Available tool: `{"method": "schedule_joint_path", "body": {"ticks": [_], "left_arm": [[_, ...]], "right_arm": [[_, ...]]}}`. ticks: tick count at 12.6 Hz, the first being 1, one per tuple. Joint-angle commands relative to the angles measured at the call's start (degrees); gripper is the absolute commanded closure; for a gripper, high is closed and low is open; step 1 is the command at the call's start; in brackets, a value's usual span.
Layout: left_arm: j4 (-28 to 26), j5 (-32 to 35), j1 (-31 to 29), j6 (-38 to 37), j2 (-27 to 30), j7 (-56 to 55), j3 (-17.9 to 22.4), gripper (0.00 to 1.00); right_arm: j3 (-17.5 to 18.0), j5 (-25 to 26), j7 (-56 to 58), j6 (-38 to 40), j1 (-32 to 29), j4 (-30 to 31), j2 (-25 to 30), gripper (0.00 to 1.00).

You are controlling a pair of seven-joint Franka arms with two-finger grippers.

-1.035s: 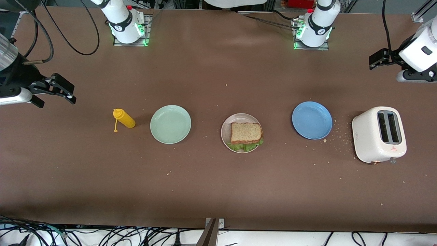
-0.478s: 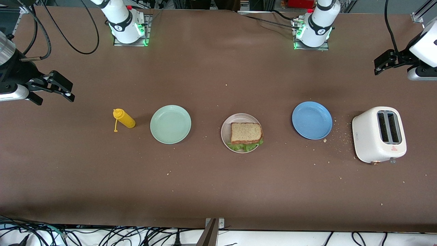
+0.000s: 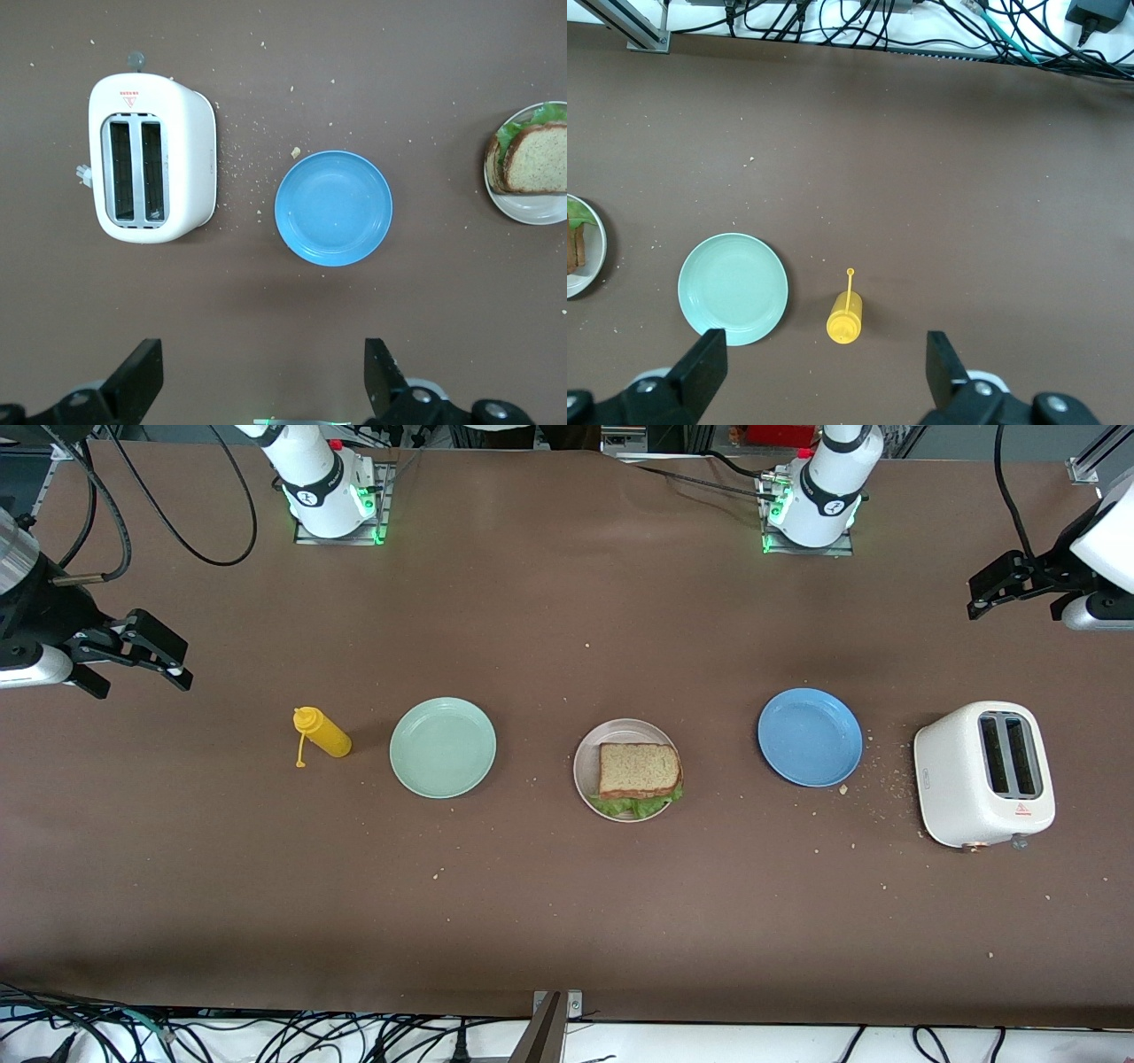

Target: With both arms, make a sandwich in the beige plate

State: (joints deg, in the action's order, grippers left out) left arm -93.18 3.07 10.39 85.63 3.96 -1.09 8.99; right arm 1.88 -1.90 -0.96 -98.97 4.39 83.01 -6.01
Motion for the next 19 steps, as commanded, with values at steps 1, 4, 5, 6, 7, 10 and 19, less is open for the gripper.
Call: {"method": "schedule_joint_path", "body": {"ticks": [1, 4, 5, 6, 7, 10, 19], "left_arm": [[-1.92, -1.4, -1.34, 1.73, 1.58, 0.12, -0.29, 0.0], [-2.8, -4.11, -2.56, 3.48, 1.58, 0.91, 0.59, 0.0], [-3.32, -4.21, -2.57, 3.66, 1.75, 1.0, 0.59, 0.0], [-3.68, -4.22, -2.57, 3.84, 1.76, 1.0, 0.59, 0.0], [-3.59, -4.22, -2.57, 3.75, 1.76, 1.0, 0.5, 0.0], [-3.24, -4.13, -2.92, 3.66, 0.35, 0.82, -0.11, 0.0], [-2.8, -3.42, -3.18, 3.31, -0.18, 0.91, -0.29, 0.0]], "right_arm": [[0.14, 0.94, -0.8, -0.87, -0.09, 1.54, 1.17, 0.01], [0.23, 0.85, -0.8, -0.87, -0.17, 1.54, 1.0, 0.01], [0.14, 0.76, -0.8, -0.87, -0.09, 1.54, 0.91, 0.01], [0.23, 0.76, -0.8, -0.87, -0.09, 1.54, 0.91, 0.01], [0.23, 0.76, -0.8, -0.79, -0.09, 1.54, 0.91, 0.01], [0.23, 0.76, -0.8, -0.7, -0.09, 1.54, 0.91, 0.01], [0.23, 0.67, -0.79, -0.79, -0.09, 1.63, 0.65, 0.01]]}}
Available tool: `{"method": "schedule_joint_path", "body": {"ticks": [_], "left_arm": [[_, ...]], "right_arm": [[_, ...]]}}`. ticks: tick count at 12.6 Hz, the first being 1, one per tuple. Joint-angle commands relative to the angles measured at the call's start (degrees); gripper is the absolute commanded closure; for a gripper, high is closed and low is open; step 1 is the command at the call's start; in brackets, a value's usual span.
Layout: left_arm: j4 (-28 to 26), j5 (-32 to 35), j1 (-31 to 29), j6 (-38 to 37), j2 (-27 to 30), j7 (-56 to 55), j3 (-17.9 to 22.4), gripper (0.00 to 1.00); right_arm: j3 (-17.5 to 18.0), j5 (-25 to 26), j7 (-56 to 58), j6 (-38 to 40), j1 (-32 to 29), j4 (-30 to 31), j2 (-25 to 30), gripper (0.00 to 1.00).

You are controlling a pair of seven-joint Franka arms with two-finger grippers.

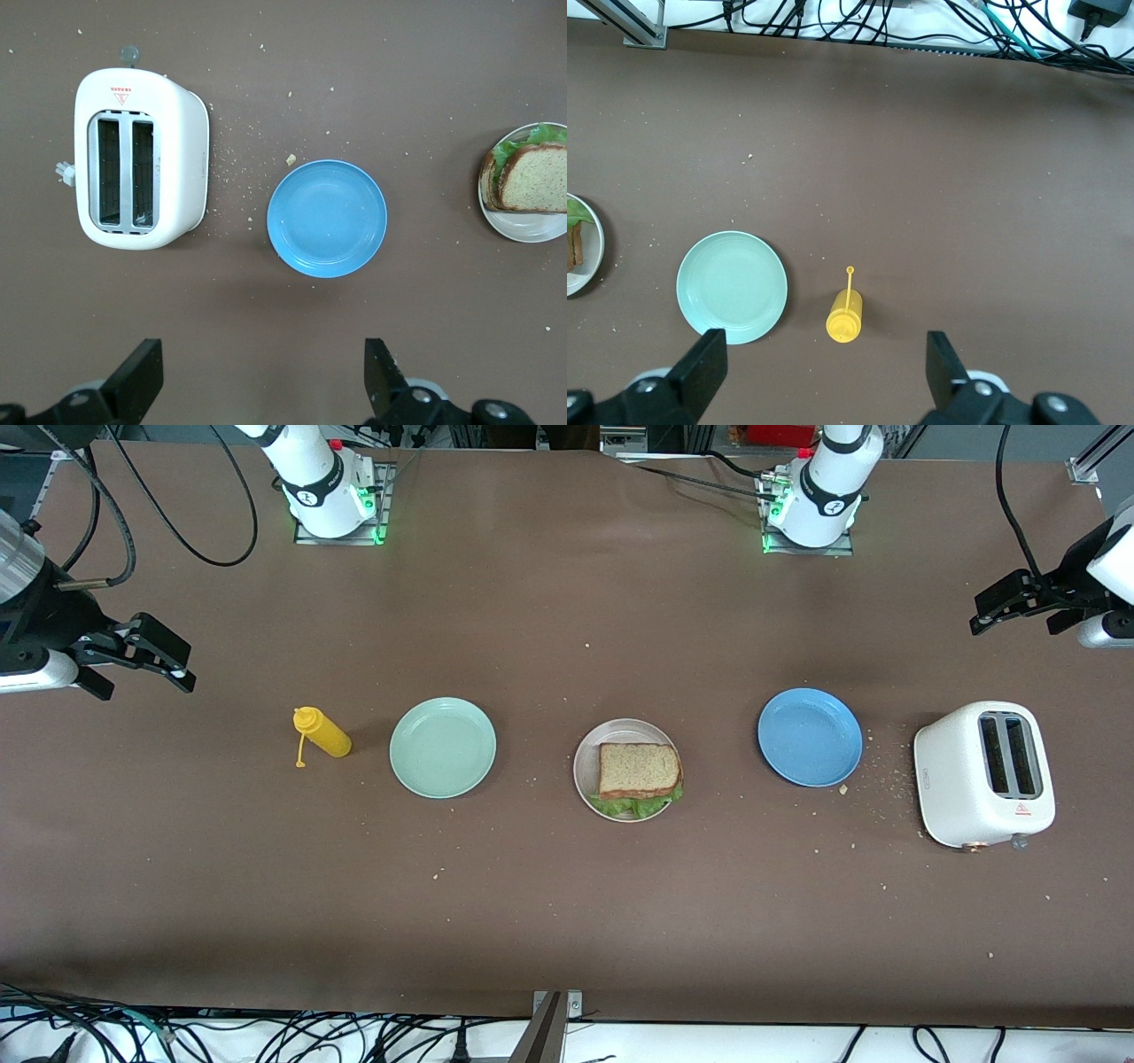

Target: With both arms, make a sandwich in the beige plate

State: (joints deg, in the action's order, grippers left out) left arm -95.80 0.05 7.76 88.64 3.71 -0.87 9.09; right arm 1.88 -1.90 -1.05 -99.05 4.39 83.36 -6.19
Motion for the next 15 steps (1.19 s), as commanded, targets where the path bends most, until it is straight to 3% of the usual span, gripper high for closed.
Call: {"method": "schedule_joint_path", "body": {"ticks": [1, 15], "left_arm": [[-0.18, -0.41, -0.55, 0.22, -0.01, 0.7, -0.39, 0.0], [2.29, -0.49, -0.38, -0.13, -3.35, 0.43, -0.21, 0.0]], "right_arm": [[0.23, 0.75, -0.71, -0.62, -0.09, 1.28, 0.83, 0.01], [0.32, 0.93, -2.37, 0.0, 0.0, 1.37, 1.01, 0.01]]}}
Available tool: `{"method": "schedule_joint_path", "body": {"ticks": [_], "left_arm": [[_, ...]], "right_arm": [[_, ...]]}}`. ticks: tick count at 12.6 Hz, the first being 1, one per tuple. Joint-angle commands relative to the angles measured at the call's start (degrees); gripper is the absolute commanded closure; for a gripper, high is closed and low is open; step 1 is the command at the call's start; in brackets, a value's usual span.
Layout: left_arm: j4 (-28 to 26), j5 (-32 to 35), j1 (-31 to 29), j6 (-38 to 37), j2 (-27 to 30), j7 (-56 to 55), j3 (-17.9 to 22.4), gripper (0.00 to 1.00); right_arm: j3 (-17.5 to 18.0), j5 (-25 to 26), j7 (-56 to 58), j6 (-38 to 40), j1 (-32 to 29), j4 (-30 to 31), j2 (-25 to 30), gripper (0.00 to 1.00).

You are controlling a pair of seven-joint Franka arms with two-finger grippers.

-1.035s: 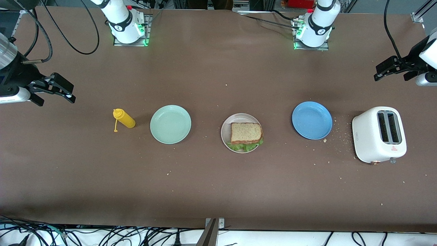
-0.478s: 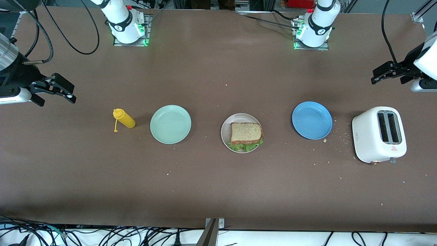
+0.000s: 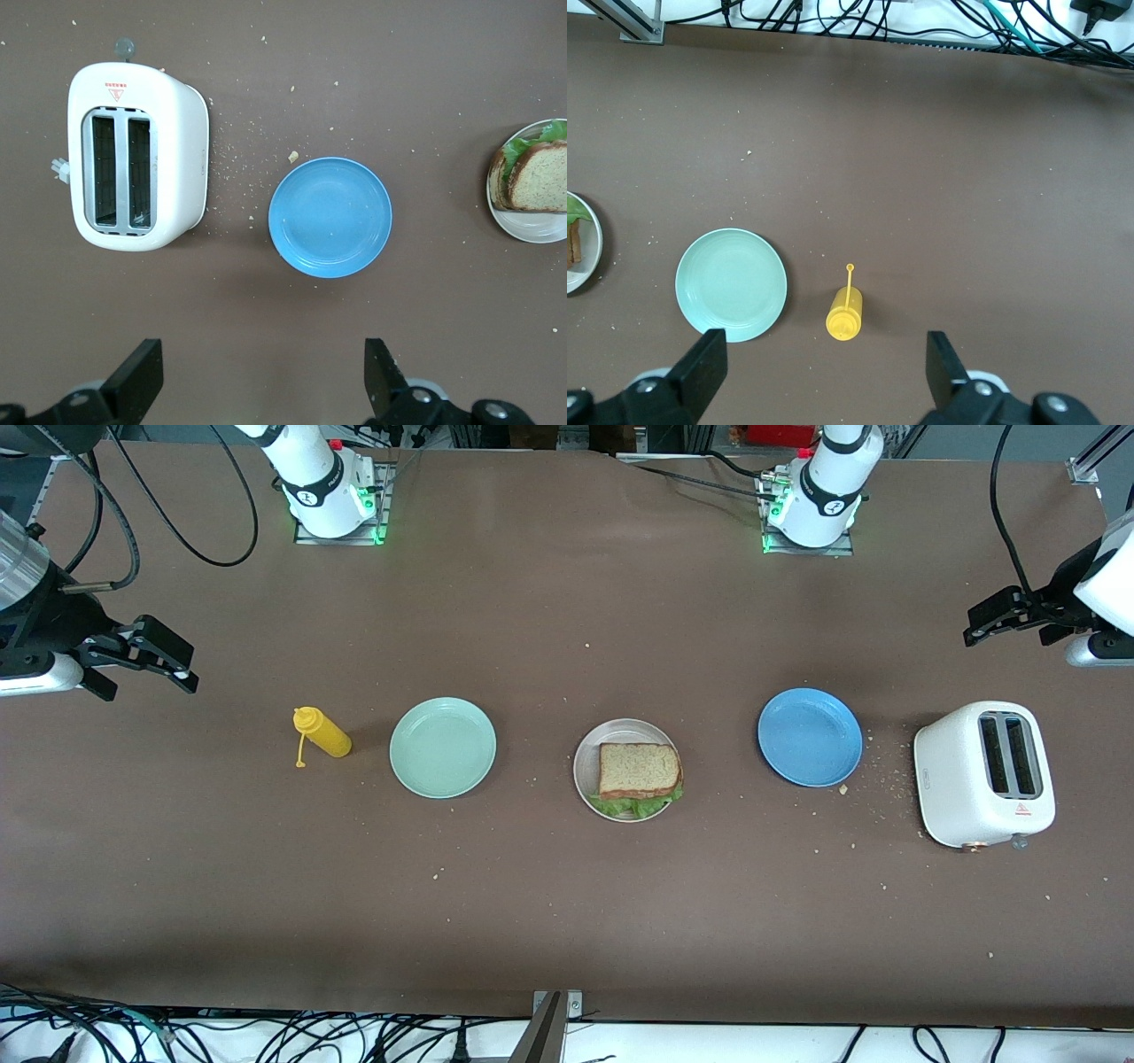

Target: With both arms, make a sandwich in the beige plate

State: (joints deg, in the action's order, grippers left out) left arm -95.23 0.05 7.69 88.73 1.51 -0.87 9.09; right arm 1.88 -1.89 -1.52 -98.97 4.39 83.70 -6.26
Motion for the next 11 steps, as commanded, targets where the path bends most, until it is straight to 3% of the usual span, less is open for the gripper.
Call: {"method": "schedule_joint_path", "body": {"ticks": [1, 11], "left_arm": [[1.72, -0.49, -0.31, -0.31, -1.16, 0.35, -0.21, 0.0], [1.81, -1.11, -0.31, -1.19, -1.08, 0.17, -0.39, 0.0]], "right_arm": [[0.31, 0.84, -3.56, -0.08, 0.0, 0.94, 0.99, 0.01], [0.22, 0.49, -3.93, -0.17, -0.09, 0.85, 0.98, 0.01]]}}
